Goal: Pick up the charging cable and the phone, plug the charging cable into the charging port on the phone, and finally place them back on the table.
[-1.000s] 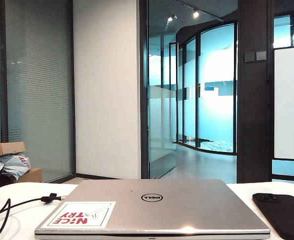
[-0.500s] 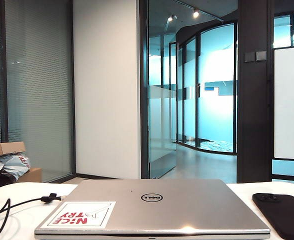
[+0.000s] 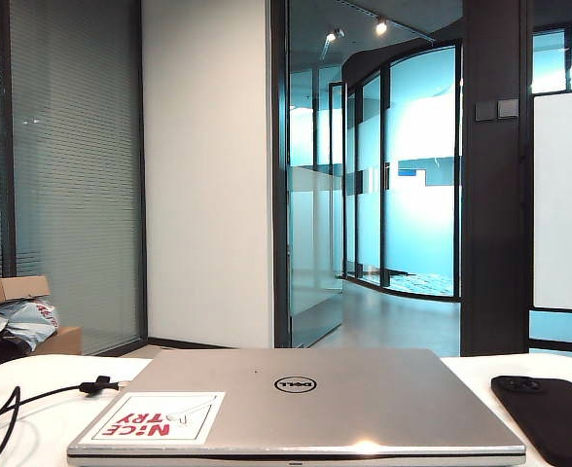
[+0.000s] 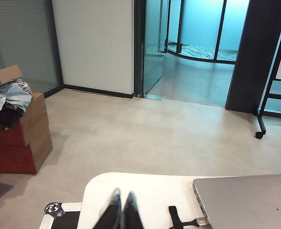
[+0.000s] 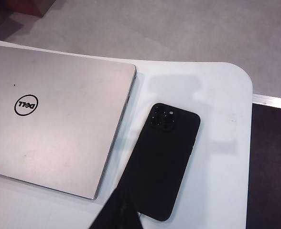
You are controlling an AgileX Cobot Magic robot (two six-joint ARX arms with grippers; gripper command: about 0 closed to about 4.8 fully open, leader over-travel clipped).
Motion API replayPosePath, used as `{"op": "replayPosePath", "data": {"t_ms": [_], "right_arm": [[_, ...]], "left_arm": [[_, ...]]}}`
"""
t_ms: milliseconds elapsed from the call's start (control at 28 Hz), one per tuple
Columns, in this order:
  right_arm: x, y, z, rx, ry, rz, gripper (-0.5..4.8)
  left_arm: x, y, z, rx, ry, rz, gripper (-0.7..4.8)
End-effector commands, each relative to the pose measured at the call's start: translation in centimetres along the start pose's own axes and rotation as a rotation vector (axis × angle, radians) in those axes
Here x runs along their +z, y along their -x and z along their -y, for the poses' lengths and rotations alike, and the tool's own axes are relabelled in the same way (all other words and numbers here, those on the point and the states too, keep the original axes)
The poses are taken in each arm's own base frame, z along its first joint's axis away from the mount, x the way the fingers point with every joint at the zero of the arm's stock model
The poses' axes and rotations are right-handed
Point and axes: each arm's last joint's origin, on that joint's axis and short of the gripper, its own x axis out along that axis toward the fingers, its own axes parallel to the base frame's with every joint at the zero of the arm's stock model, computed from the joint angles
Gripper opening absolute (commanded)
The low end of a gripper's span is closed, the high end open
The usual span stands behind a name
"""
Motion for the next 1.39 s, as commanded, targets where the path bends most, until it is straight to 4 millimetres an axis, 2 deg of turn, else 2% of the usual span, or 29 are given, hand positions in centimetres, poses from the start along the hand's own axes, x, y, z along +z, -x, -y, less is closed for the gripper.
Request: {"op": "replayPosePath", "data": {"t_ms": [36, 179, 286, 393, 607, 679, 750, 893, 1072, 1393], "right_arm": [[0.3, 0.1, 0.0, -0.003, 0.006, 0.024, -0.01], [0.2, 0.0, 0.1, -0.047, 0.013, 0.075, -0.01], [-0.3, 0.0, 0.6, -0.198, 0.017, 0.224, -0.01], [-1.1, 0.2, 0.7, -0.261, 0.016, 0.411, -0.01], [-3.9, 0.6, 0.8, -0.369, -0.011, 0.609, -0.01], [-5.8, 0.7, 0.7, -0.373, -0.014, 0.664, -0.01], [-6.7, 0.9, 0.7, -0.376, -0.017, 0.702, -0.01], [-7.6, 0.7, 0.7, -0.382, -0.020, 0.734, -0.01], [-8.4, -0.1, 1.1, -0.396, -0.023, 0.678, -0.01], [-8.5, -0.1, 1.5, -0.343, -0.005, 0.670, -0.01]], "left_arm": [[0.1, 0.0, 0.0, 0.001, -0.008, 0.008, -0.05], [0.1, 0.0, 0.0, 0.001, -0.008, 0.007, -0.05], [0.1, 0.0, 0.0, 0.001, -0.009, 0.008, -0.05], [0.1, 0.0, 0.0, 0.001, -0.009, 0.008, -0.05], [0.1, 0.0, 0.0, 0.001, -0.009, 0.009, -0.05], [0.1, 0.0, 0.0, 0.001, -0.009, 0.010, -0.05], [0.1, 0.0, 0.0, 0.001, -0.009, 0.010, -0.05], [0.1, 0.0, 0.0, 0.001, -0.009, 0.009, -0.05], [0.1, 0.0, 0.0, 0.001, -0.009, 0.010, -0.05], [0.1, 0.0, 0.0, 0.001, -0.009, 0.011, -0.05]]}}
